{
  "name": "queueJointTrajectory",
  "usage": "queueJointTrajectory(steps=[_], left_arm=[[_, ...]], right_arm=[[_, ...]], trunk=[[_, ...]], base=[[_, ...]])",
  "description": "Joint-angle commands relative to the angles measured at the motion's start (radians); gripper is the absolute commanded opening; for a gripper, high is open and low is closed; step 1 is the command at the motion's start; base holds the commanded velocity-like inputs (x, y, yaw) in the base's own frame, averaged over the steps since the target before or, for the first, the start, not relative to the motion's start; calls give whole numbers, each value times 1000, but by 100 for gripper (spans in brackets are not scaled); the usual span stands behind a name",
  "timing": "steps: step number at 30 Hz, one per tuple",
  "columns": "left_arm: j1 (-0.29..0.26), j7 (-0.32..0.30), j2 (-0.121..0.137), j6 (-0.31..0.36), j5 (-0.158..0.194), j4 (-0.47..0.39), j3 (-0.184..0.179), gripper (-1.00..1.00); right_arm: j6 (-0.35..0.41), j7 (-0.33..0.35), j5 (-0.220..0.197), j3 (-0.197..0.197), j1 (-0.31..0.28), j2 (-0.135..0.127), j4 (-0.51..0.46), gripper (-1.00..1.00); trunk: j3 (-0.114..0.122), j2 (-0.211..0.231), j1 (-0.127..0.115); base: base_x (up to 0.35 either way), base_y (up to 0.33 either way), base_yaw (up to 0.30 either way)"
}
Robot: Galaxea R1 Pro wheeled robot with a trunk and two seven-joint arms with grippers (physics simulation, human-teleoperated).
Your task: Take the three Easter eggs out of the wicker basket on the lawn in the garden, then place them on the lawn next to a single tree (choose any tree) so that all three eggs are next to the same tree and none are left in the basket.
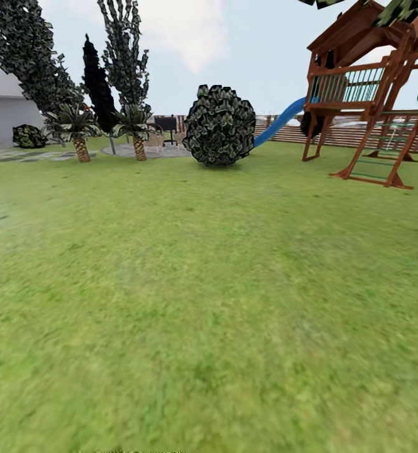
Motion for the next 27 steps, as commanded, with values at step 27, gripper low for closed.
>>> queueJointTrajectory(steps=[27], left_arm=[[1,-1,0,1,1,-2,2,100]], right_arm=[[-3,0,1,0,-1,-1,1,100]], trunk=[[-1,0,0]], base=[[0,0,296]])
